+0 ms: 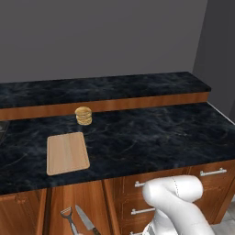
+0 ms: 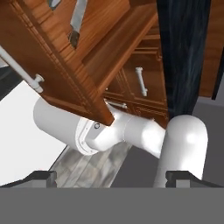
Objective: Open the drawer on the left and place the cutting tools on the cutting board.
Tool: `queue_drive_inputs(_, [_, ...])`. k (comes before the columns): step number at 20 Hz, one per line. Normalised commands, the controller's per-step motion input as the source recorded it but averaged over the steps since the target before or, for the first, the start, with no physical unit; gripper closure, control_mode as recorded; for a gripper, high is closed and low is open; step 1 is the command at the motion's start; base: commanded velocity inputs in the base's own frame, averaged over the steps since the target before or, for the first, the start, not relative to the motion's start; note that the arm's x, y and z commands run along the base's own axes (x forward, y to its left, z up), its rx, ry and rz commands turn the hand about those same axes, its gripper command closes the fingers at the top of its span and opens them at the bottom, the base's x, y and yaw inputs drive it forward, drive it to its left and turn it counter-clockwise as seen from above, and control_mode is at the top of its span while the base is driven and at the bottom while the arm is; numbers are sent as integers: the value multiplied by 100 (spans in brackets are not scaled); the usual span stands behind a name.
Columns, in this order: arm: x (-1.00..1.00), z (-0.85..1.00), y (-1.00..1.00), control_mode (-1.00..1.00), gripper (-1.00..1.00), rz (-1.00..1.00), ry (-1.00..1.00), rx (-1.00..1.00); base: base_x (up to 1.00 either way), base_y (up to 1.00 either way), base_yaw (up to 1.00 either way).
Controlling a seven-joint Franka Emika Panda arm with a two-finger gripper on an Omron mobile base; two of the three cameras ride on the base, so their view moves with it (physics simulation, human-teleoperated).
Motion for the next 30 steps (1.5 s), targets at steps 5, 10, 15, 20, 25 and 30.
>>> queue_drive_inputs(5, [37, 28, -27, -100, -100, -3, 0, 14, 0, 0, 0])
queue_drive_inputs(10, [61, 18, -28, -100, -100, -11, 0, 27, 0, 0, 0])
queue_drive_inputs(15, [52, 1, -24, -100, -100, -19, -2, 37, 0, 0, 0])
queue_drive_inputs(20, [53, -1, -22, -100, -100, -19, -4, 36, 0, 0, 0])
queue_drive_inputs(25, [85, 0, 0, -100, -100, -1, 5, 6, 0, 0, 0])
queue_drive_inputs(30, [84, -17, 0, -100, -100, 0, 9, 0, 0, 0, 0])
